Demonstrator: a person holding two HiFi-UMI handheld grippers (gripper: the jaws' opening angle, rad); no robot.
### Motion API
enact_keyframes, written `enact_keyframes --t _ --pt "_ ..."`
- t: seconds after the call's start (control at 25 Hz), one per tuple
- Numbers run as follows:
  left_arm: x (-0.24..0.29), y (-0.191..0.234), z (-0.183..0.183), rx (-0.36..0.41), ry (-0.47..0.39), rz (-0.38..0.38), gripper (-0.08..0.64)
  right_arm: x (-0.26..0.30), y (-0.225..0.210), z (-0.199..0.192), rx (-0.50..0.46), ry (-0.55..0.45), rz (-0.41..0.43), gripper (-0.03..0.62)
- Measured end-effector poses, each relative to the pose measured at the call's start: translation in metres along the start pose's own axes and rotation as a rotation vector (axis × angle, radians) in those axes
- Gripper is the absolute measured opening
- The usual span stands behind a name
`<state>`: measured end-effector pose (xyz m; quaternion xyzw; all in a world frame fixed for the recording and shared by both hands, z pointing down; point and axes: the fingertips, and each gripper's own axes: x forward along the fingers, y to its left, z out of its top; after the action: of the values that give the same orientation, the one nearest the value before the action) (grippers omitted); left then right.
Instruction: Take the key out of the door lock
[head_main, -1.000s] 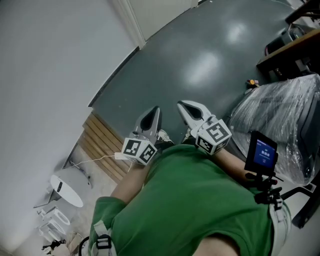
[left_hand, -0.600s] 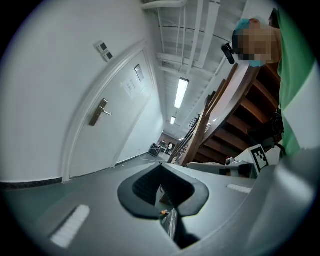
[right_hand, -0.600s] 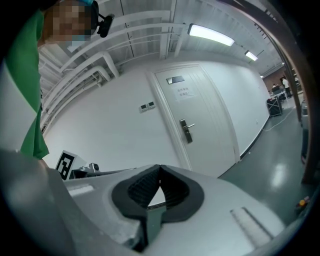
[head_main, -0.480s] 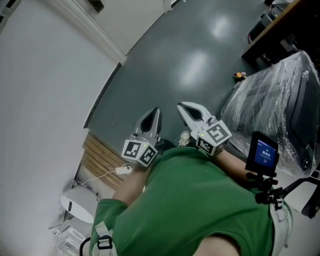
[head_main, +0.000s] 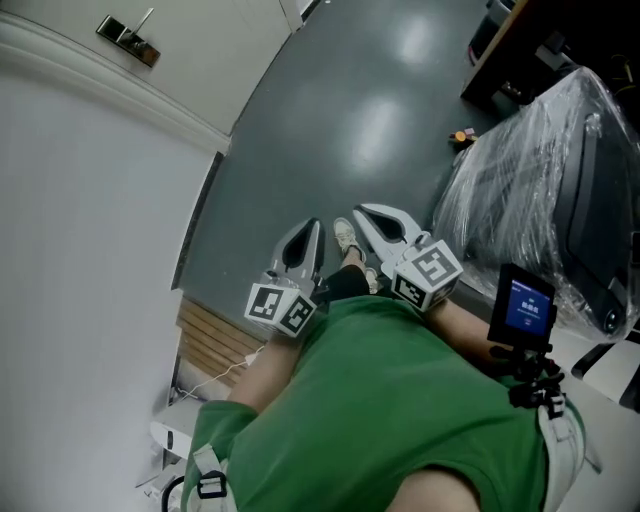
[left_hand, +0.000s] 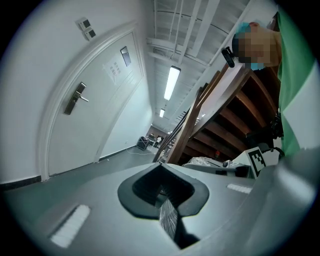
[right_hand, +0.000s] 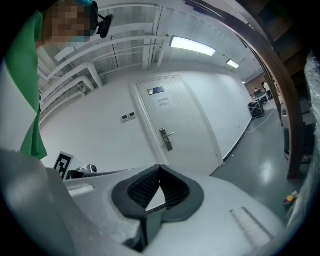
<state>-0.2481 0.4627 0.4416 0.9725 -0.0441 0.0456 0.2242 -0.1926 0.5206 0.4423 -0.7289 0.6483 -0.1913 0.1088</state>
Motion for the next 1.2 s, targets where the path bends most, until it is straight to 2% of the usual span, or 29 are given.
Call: enact_keyframes --t 0.08,0.32,0.56,0.84,1.04,1.2 --pt "0.031 -0.005 -0.005 0.004 0.017 -0.031 0.006 -0.003 -0.027 0.007 0.004 -0.013 -0.027 0.003" --pt "0.081 0.001 0.003 -0.015 0.051 -0.139 0.006 0.005 -0.06 0.03 -0.013 -0.04 -0.134 0.003" --pt "0.192 0.014 0.021 -0.008 0.09 -0.253 0.006 0.038 -0.149 0.069 -0.006 -0.07 -0.241 0.003" --pt "0.206 0.017 0.04 0.008 0.08 -0.28 0.006 0.047 -0.158 0.087 -0.016 -0.1 -0.265 0.003" --pt "0.272 0.068 0.052 -0.005 0.093 -0.309 0.006 0.107 -0.211 0.105 0.002 -0.106 -0.299 0.003" --pt "0.272 0.071 0.056 -0.021 0.083 -0.309 0.006 0.113 -0.21 0.107 -0.008 -0.089 -0.289 0.003"
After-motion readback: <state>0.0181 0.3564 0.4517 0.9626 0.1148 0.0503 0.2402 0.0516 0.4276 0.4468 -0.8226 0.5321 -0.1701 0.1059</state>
